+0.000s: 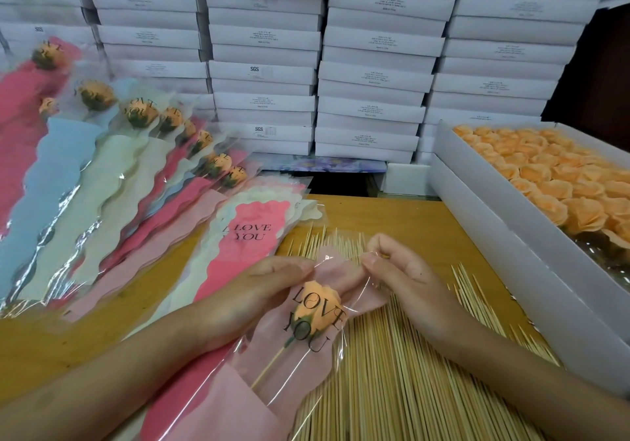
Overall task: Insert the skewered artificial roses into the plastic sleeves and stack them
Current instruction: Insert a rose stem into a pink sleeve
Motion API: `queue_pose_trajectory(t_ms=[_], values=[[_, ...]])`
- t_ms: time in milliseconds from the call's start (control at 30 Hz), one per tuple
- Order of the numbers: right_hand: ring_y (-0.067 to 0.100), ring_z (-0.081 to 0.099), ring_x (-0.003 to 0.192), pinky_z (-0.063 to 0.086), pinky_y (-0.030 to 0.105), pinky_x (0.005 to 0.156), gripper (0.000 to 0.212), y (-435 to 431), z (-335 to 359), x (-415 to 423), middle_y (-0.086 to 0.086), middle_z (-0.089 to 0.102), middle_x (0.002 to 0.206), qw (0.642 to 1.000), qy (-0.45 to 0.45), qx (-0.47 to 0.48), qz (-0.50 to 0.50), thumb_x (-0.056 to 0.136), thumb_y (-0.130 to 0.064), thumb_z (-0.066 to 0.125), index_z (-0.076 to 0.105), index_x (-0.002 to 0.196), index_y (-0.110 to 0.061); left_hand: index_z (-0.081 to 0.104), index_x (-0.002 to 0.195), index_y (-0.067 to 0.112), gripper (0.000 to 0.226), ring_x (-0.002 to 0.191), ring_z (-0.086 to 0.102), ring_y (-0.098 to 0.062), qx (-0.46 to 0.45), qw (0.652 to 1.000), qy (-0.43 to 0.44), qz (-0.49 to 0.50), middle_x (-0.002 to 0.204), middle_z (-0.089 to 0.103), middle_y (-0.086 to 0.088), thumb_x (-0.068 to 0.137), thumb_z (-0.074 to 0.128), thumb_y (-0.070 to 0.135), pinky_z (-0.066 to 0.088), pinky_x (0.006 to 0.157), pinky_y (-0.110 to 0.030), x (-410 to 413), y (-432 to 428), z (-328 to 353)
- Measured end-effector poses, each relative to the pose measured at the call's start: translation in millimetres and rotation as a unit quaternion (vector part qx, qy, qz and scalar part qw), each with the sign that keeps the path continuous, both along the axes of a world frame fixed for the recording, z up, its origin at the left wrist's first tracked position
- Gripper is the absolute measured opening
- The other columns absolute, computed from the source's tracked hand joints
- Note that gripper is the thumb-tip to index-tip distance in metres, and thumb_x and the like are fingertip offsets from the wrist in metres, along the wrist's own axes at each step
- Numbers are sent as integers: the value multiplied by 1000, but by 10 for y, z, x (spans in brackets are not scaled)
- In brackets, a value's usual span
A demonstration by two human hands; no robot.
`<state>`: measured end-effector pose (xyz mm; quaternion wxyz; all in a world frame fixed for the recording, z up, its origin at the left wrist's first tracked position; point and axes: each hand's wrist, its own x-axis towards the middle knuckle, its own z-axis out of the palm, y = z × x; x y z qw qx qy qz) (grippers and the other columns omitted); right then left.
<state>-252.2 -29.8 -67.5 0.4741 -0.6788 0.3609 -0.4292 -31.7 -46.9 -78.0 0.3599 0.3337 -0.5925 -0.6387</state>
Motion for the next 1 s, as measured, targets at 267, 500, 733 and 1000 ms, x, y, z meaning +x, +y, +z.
queue_pose_trajectory(t_ms=[267, 500, 733, 1000], values=[[33, 69, 95, 52, 44, 95, 24, -26, -37, 6, 18, 73, 98, 1000, -17, 24, 2, 101, -25, 42, 58, 88, -14, 70, 90, 21, 34, 73, 60, -8, 1, 1000, -5, -2, 83, 62, -6, 77, 73, 52, 49, 66, -11, -7, 5, 10], [22, 71, 85, 55, 26, 79, 28, -49, 2, -19, 11, 74, 87, 994, -64, -47, -71, 89, -34, 49, 55, 81, -8, 74, 106, 23, 41, 106, 65, -9, -2, 998, -41, 47, 106, 74, 3, 76, 69, 51, 50, 97, -35, 2, -57, -24], [6, 67, 80, 49, 14, 66, 20, -163, -66, -115, -2, 73, 85, 970, -96, -88, -206, 98, -12, 52, 62, 81, -10, 69, 117, 28, 33, 112, 65, -24, 11, 998, 46, -29, 120, 69, -11, 85, 63, 35, 52, 87, -27, -7, 27, 107], [0, 64, 69, 49, 14, 53, 18, -300, -120, -212, -8, 72, 75, 935, -152, -63, -315, 96, -15, 57, 62, 79, -13, 51, 136, 38, 70, 70, 64, -24, 99, 988, -47, -106, 110, 59, -27, 74, 77, 20, 56, 53, -25, 85, 70, 442]])
